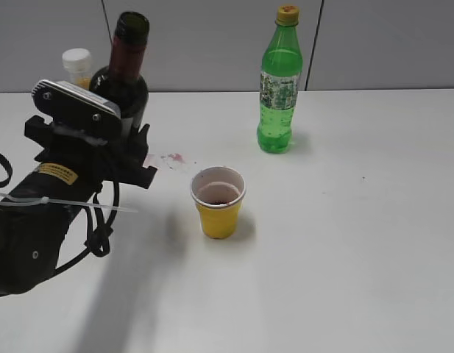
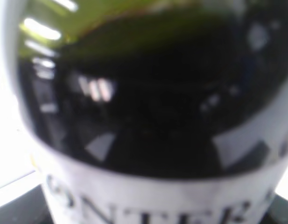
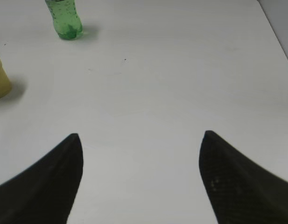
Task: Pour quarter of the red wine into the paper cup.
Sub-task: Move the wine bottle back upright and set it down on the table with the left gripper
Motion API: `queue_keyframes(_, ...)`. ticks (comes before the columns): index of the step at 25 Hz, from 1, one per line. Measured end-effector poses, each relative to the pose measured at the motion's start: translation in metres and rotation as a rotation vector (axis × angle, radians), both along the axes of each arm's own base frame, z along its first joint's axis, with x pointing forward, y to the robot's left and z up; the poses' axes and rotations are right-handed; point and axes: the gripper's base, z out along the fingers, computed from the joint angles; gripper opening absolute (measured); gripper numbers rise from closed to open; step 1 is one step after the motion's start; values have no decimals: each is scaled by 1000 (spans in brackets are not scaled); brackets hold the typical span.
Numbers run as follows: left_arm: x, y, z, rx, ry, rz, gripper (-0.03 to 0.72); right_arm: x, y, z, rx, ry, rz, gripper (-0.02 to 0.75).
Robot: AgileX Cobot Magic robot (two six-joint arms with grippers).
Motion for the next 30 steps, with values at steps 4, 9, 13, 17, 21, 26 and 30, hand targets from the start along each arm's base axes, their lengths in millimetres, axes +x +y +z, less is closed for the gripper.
queue_keyframes(4, 3, 5, 9, -119, -18, 12, 529, 0, 0, 0, 0, 0, 0, 586)
queue_keyframes(9, 15, 16, 16, -323, -33, -67, 529, 0, 0, 0, 0, 0, 0, 586)
queue_keyframes(13, 25, 27, 14, -444, 44, -183, 529, 0, 0, 0, 0, 0, 0, 586)
queue_keyframes(17, 35, 44, 11, -434, 115, -286, 529, 0, 0, 0, 0, 0, 0, 586)
queue_keyframes(21, 52, 48, 14, -376, 170, -387, 529, 0, 0, 0, 0, 0, 0, 586)
queue_keyframes(26, 73, 39, 2, -330, 187, -462, 529, 0, 0, 0, 0, 0, 0, 586)
queue_keyframes(30, 76, 36, -20, -350, 186, -490, 529, 0, 0, 0, 0, -1, 0, 586)
